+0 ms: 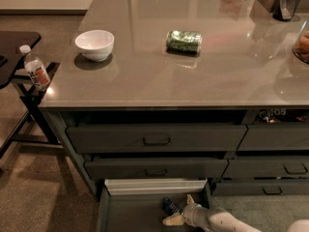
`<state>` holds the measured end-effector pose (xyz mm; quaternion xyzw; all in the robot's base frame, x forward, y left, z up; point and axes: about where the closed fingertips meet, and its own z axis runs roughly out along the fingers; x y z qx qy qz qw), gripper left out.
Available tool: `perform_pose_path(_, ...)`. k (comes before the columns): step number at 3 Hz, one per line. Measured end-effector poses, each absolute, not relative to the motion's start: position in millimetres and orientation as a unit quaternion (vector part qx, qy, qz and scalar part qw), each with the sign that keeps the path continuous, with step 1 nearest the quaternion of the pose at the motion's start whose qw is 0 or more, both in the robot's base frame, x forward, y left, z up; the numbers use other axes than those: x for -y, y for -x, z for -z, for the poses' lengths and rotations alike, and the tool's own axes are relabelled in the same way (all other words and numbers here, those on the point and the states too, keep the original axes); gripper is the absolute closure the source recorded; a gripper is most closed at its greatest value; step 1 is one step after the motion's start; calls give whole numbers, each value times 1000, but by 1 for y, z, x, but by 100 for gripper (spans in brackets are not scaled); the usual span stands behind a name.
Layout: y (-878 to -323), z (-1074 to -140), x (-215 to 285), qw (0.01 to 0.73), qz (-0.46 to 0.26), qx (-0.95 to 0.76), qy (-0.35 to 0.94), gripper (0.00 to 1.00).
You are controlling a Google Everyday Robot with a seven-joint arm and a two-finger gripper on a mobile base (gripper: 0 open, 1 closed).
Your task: Place rxbar blueberry into bottom drawer
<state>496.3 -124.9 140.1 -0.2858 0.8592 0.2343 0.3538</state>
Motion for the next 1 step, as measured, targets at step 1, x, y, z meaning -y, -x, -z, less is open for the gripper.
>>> perform_pose_path(1, -496, -140, 125, 354, -234, -859, 286, 0)
